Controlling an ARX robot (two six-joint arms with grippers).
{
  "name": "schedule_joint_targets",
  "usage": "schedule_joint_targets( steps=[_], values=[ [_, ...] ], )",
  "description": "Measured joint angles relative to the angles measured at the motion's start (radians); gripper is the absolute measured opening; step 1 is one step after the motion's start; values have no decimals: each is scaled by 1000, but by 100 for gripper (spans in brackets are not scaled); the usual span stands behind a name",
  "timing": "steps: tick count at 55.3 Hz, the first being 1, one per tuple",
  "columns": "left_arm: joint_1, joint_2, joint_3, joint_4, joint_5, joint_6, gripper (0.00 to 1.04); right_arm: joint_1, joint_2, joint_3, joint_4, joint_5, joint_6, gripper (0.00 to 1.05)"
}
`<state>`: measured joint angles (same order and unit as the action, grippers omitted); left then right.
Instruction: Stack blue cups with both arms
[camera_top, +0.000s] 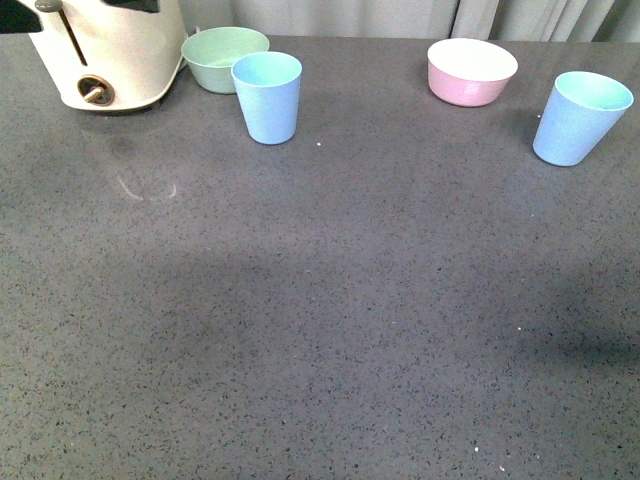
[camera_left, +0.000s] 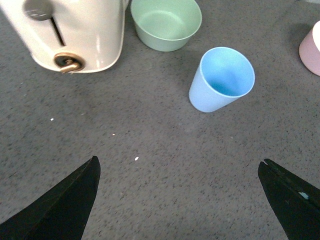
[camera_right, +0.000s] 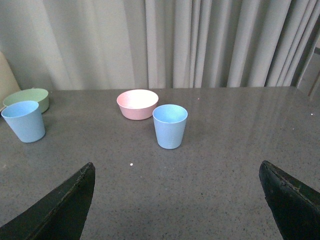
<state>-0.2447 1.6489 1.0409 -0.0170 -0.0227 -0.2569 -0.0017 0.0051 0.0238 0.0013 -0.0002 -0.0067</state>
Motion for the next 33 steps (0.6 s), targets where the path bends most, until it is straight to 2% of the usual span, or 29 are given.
schedule_joint_targets(
  steps=[10,33],
  values=[
    [-52,198,232,-65,-55,-25,96,0,0,0,0,0,0,96],
    [-83,431,478,-165,-128,-66,96,0,0,0,0,0,0,96]
  ],
)
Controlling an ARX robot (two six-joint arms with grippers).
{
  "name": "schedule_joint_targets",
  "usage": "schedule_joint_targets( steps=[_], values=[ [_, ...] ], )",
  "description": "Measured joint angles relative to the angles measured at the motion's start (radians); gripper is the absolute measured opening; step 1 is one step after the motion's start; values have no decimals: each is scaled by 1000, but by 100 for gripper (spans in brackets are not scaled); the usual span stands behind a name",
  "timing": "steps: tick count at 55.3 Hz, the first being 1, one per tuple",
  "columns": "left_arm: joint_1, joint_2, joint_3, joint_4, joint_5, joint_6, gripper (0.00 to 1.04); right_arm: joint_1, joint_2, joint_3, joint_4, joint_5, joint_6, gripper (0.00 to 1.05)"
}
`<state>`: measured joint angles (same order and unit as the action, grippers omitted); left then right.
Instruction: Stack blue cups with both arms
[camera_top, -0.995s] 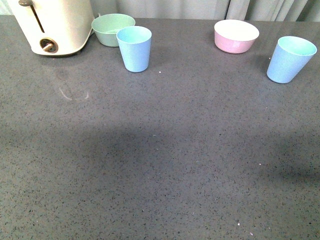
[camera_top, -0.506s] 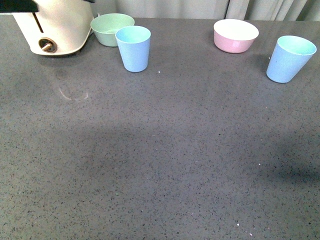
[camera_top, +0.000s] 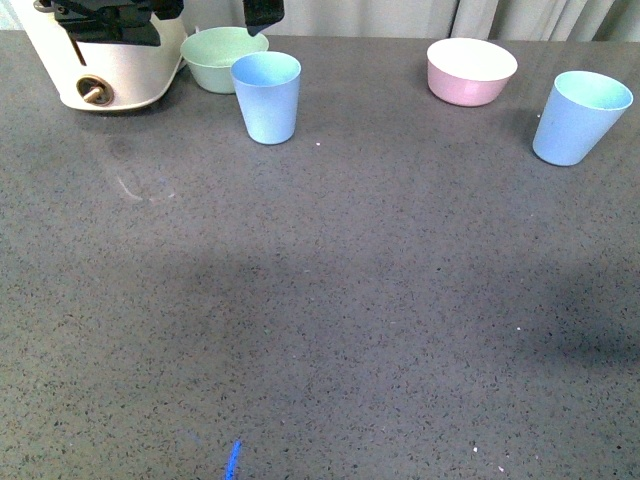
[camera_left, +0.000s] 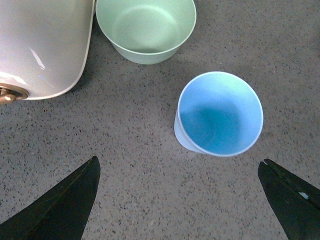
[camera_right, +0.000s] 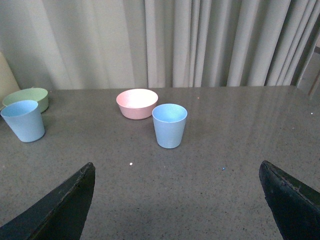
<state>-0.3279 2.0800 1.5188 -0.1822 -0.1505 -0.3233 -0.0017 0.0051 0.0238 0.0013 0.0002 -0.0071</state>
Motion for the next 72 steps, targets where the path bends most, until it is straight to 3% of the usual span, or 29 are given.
schedule_joint_targets(
  steps=[38,51,58,70,72],
  values=[
    [-16,274,328,-171,-66,-67,96,0,0,0,0,0,0,96],
    [-29,330,397,-219,-66,-79,59,0,0,0,0,0,0,96],
    [-45,343,413,-231,-62,-91,32,0,0,0,0,0,0,96],
    [-61,343,414,-238,-59,-93,2,0,0,0,0,0,0,96],
    [-63,342,414,-239,-57,-96,2,0,0,0,0,0,0,96]
  ],
)
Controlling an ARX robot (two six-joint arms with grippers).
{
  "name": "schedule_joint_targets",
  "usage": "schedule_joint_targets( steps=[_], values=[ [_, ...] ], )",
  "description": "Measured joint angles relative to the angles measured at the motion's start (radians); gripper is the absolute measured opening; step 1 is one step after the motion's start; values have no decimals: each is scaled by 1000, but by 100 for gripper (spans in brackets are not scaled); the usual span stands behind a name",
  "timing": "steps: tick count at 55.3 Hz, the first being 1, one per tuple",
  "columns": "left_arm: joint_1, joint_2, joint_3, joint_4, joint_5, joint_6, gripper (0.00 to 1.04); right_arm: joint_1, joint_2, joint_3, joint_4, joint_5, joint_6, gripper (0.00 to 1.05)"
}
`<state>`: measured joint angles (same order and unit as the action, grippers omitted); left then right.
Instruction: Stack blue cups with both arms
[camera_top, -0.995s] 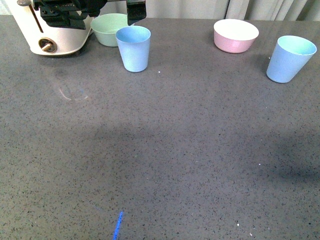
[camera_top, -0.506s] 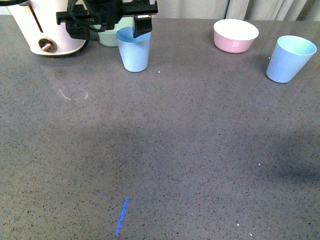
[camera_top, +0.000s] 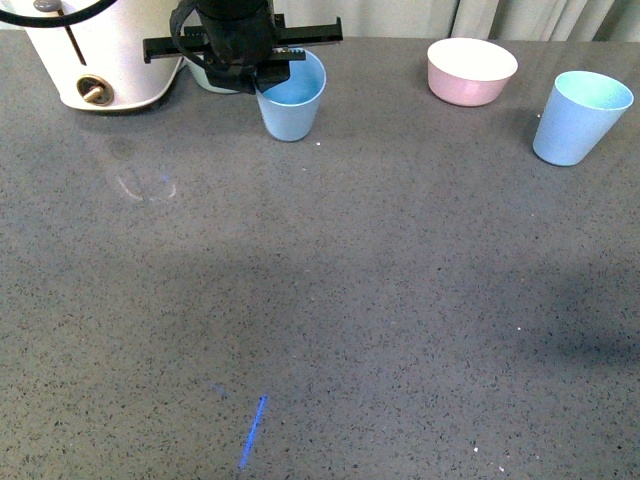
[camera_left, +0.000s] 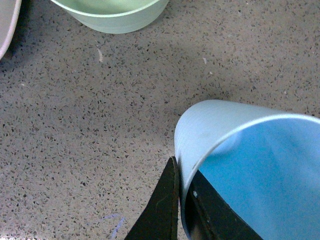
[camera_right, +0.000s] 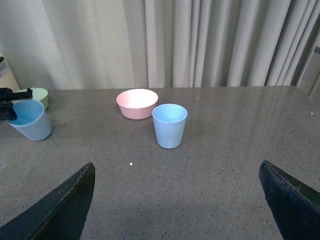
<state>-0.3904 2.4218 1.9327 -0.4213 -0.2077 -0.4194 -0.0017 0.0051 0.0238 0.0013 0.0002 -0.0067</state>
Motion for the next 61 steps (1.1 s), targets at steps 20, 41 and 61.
schedule_joint_targets(
  steps=[20,41,61],
  values=[
    [-104,-178,-161,8,58,45,2,0,0,0,0,0,0,96],
    [-266,-333,-459,92,81,137,2,0,0,0,0,0,0,96],
    [-284,-290,-438,90,79,142,2,0,0,0,0,0,0,96]
  ],
)
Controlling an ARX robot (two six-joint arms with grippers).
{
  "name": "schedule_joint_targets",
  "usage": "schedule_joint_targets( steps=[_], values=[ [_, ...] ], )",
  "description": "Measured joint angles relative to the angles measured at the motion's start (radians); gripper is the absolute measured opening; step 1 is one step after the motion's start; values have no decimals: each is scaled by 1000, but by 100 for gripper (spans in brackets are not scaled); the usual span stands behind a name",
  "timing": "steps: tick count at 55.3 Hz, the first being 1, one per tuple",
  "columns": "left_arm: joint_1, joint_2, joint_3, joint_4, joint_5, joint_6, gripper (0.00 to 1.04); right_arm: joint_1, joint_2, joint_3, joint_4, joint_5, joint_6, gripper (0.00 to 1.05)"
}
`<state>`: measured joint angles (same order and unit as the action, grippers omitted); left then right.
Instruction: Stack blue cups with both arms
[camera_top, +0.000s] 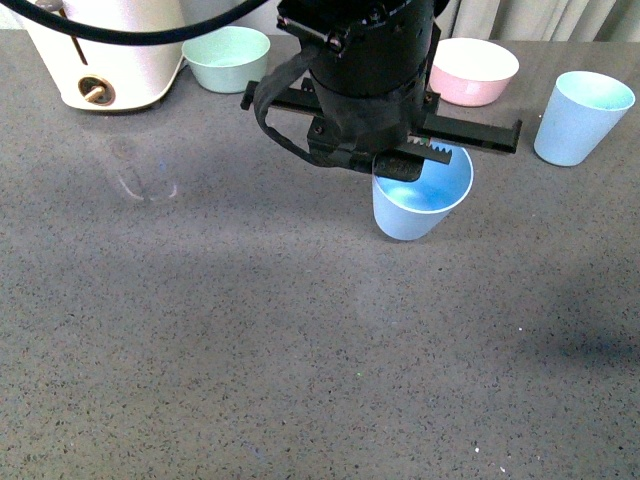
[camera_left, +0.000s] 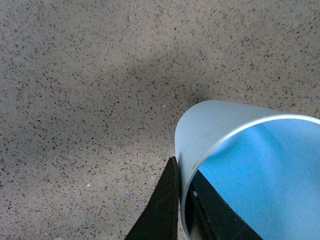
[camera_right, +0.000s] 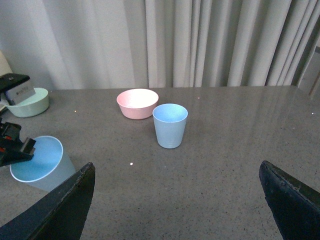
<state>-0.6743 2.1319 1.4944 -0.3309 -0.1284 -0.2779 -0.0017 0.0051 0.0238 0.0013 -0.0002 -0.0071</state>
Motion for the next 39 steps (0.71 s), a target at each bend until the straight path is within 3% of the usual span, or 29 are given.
schedule_joint_targets(
  steps=[21,39],
  values=[
    [-8,72,64,-25,13,-3,3,0,0,0,0,0,0,96],
    [-14,79,64,-22,39,-5,45,0,0,0,0,0,0,96]
  ],
)
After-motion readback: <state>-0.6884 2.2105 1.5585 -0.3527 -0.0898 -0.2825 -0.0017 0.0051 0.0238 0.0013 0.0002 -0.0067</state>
